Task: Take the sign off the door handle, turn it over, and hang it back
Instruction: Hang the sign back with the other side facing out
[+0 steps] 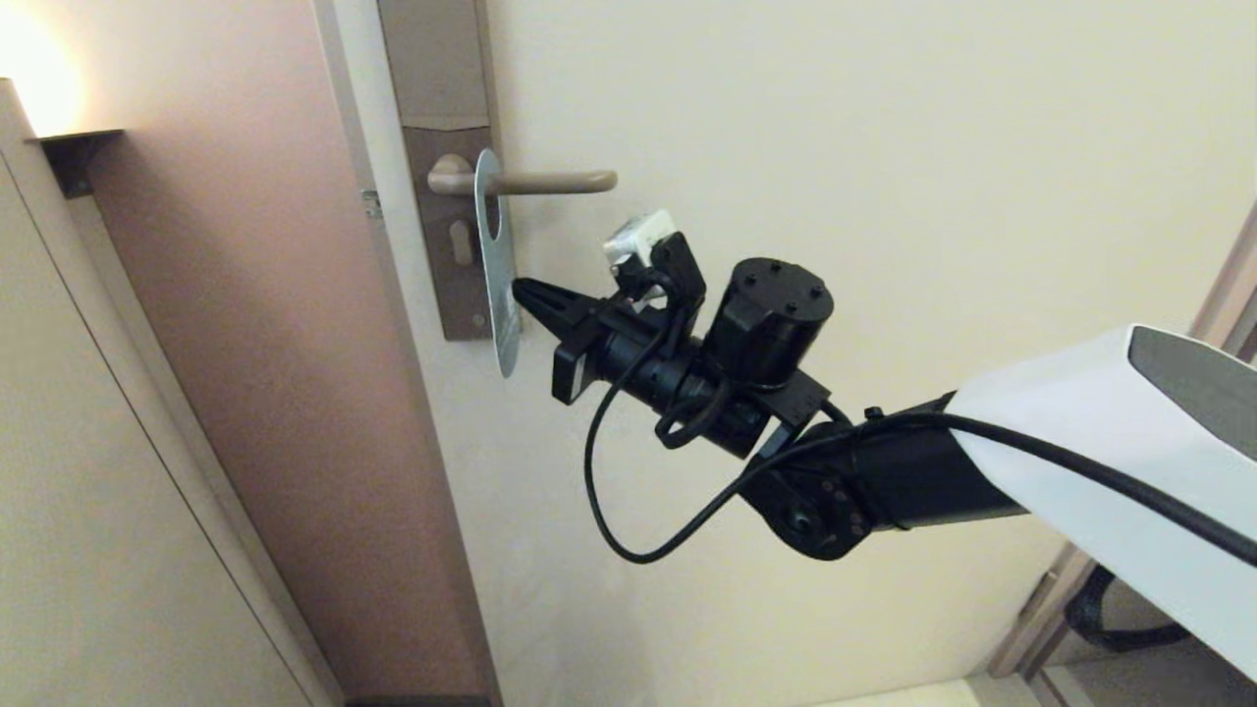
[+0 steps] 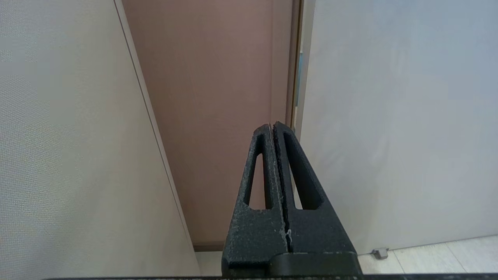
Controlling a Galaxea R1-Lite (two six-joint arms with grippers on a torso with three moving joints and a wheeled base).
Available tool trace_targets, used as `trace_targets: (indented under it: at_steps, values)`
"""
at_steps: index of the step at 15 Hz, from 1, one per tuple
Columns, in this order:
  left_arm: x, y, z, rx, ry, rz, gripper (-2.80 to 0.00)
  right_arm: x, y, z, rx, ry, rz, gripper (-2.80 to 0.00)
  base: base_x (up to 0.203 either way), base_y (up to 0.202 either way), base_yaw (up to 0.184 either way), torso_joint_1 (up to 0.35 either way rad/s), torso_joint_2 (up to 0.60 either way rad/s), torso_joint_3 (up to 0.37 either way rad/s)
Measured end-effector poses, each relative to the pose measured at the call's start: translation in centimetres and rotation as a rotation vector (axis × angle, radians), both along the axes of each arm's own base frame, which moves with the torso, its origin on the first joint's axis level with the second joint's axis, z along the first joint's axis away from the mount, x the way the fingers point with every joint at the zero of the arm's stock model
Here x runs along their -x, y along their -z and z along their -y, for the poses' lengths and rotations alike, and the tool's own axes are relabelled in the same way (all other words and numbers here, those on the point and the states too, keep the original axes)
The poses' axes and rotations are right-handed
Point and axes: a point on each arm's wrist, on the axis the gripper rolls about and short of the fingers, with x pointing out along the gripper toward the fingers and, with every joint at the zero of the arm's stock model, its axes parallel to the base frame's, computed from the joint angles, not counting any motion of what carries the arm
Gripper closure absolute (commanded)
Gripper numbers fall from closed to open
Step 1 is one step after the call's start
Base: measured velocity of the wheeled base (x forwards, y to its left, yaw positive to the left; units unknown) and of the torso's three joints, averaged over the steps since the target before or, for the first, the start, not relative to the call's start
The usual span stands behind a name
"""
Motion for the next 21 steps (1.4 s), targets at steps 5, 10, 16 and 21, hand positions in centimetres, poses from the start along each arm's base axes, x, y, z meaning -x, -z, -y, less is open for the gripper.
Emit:
trace_targets:
  at_steps: [5, 10, 16, 21]
  values:
    - [0.0, 0.0, 0.0, 0.000, 0.000, 0.000, 0.00, 0.1, 0.2, -3.0, -0.032, -0.060, 0.038, 0.00, 0.000, 0.000, 0.000, 0.000, 0.00, 0.000]
    - [0.0, 0.0, 0.0, 0.000, 0.000, 0.000, 0.00, -0.4, 1.2, -4.5, -0.042, -0.071, 0.055, 0.00, 0.000, 0.000, 0.000, 0.000, 0.00, 0.000]
    - [0.0, 0.0, 0.0, 0.000, -0.001, 0.000, 0.00, -1.8, 2.1, -4.4, -0.056, 0.021, 0.047, 0.00, 0.000, 0.000, 0.000, 0.000, 0.00, 0.000]
    - [0.0, 0.0, 0.0, 0.000, 0.000, 0.000, 0.00, -2.4, 1.5, -3.9, -0.074, 0.035, 0.062, 0.00, 0.000, 0.000, 0.000, 0.000, 0.00, 0.000]
